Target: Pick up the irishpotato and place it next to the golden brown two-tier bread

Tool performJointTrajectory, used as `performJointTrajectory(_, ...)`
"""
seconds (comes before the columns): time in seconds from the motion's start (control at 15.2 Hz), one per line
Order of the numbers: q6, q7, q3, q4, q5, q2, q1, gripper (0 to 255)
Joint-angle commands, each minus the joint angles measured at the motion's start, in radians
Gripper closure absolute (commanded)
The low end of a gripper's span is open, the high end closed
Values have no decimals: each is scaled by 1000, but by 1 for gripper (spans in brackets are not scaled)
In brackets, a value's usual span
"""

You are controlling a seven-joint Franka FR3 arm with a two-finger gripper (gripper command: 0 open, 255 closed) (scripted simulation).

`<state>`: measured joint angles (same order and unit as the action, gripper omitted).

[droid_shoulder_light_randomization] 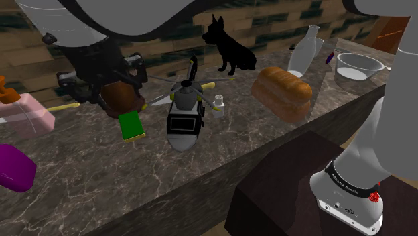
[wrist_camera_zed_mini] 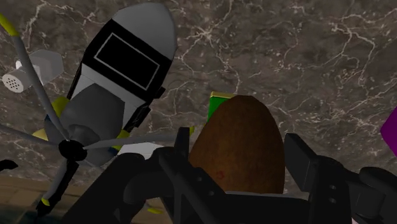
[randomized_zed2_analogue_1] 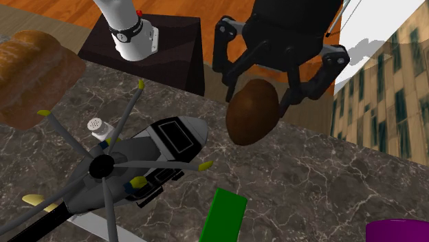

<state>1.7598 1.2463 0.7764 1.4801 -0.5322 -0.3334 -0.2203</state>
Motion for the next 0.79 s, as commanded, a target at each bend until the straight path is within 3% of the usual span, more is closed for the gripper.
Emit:
performJointTrajectory(0.0,40,-43,5,77,47,69,67,255)
performJointTrajectory(0.33,145,-186,-17,253,171,234,209,255)
performJointTrajectory(0.73,238,-379,-95,410,300,393,310,255)
